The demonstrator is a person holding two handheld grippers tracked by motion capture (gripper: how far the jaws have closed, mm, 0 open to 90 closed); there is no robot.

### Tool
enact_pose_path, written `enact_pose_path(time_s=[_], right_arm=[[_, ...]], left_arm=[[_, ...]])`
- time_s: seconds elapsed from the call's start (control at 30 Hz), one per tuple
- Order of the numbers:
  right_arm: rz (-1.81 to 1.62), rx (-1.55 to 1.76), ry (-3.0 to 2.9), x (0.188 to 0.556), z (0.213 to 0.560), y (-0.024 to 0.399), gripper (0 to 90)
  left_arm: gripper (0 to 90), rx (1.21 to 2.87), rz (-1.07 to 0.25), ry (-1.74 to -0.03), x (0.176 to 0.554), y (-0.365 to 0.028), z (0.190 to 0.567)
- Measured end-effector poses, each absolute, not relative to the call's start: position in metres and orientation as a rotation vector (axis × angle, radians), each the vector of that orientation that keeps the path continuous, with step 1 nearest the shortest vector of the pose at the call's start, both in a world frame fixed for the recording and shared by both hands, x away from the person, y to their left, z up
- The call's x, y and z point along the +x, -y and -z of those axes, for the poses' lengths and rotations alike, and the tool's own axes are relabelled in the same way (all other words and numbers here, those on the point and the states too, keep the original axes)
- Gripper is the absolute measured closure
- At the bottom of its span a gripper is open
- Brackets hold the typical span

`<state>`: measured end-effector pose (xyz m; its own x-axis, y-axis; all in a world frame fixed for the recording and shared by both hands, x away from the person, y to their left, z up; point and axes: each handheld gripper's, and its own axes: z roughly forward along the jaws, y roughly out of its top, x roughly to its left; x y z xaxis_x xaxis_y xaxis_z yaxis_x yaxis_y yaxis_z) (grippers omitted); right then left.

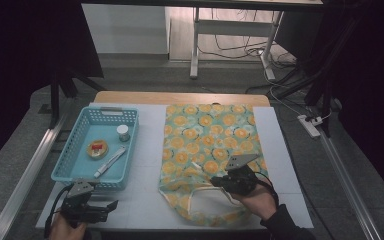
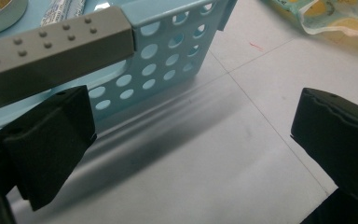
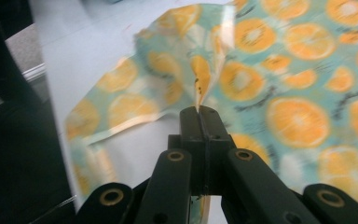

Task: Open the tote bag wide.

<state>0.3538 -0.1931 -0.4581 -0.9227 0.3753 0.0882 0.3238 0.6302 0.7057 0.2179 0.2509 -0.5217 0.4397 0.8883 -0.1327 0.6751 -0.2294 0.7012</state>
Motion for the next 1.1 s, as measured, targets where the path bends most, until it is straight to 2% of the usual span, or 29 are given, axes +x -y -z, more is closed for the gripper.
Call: enact_pose_path(time_s=[0.67, 0.9, 1.1], right_arm=[[-1.177, 0.669, -2.616, 0.444, 0.424, 0.185, 89.9], [-1.142, 0.695, -2.605, 0.476, 0.431, 0.177, 89.9], [-1.143, 0.757, -2.616, 0.507, 0.451, 0.165, 89.7]], left_arm=[[0.0, 1.977, -0.382, -1.304, 0.217, -0.252, 0.522], [0.0, 1.974, -0.379, -1.304, 0.217, -0.252, 0.522], [0.0, 1.972, -0.378, -1.304, 0.217, -0.253, 0.522]])
